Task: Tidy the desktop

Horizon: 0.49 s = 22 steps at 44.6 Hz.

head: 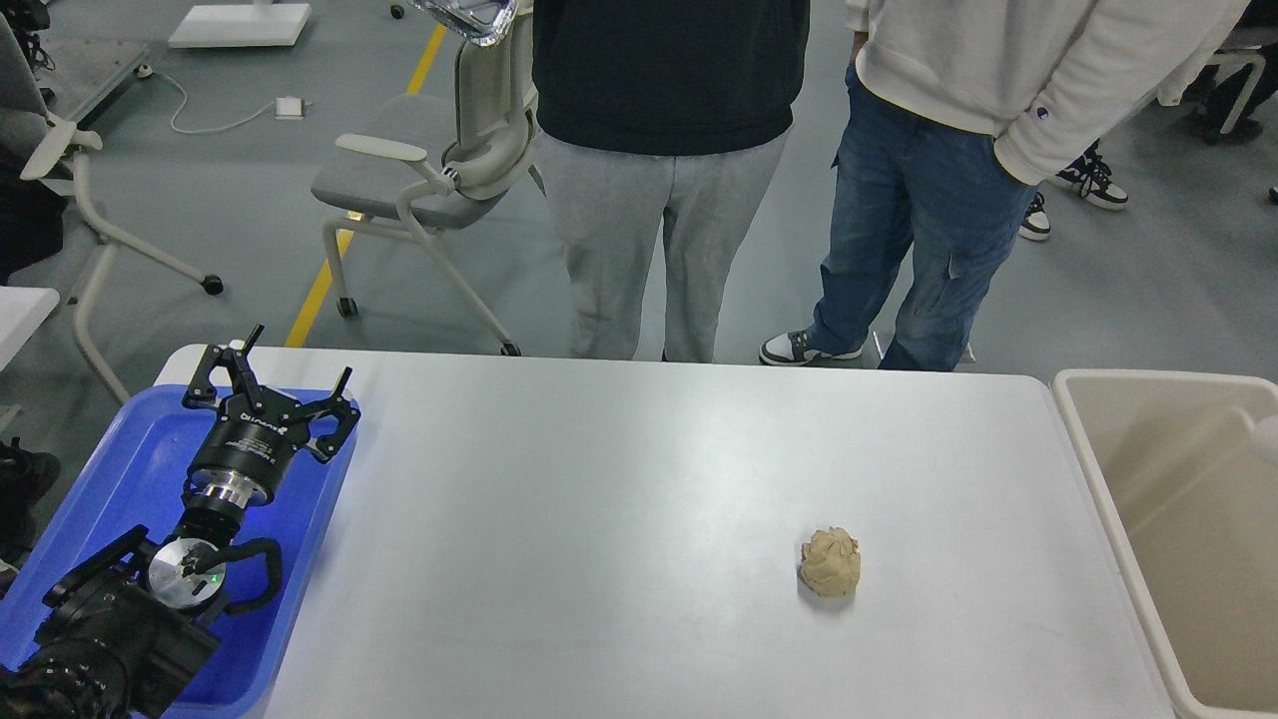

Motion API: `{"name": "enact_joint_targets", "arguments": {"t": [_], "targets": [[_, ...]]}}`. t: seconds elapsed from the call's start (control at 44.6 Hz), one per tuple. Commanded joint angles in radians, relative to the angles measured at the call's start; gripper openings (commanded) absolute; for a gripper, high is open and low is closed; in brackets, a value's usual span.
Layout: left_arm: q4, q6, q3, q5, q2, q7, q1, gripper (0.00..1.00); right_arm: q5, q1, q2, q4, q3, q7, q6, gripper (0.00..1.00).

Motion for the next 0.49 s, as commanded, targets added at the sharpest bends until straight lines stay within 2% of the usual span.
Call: {"name": "enact_joint_targets", "arguments": {"t": [0.0, 0.381, 0.404, 0.426, 0.449, 0.471], "targets": [[0.000, 0.000, 0.000, 0.000, 0.000, 0.000, 0.000, 1.00, 0.034, -0.016, 0.149, -0.130, 0.000, -0.002, -0.085, 0.00], [0.000, 0.000, 0.000, 0.000, 0.000, 0.000, -0.001, 1.00, 0.034, -0.015, 0.158, -0.128, 0.001, -0.004, -0.107, 0.00], [0.000, 0.000, 0.000, 0.000, 0.000, 0.000, -0.001, 1.00, 0.034, -0.015, 0.158, -0.128, 0.001, -0.006, -0.107, 0.11], [0.000, 0.000, 0.000, 0.000, 0.000, 0.000, -0.001, 1.00, 0.034, -0.015, 0.157, -0.130, 0.001, -0.006, -0.108, 0.39], [0.000, 0.000, 0.000, 0.000, 0.000, 0.000, -0.001, 1.00, 0.034, -0.015, 0.157, -0.133, 0.001, -0.006, -0.110, 0.76], [0.000, 0.000, 0.000, 0.000, 0.000, 0.000, -0.001, 1.00, 0.034, -0.016, 0.157, -0.131, 0.001, -0.006, -0.107, 1.00]]}}
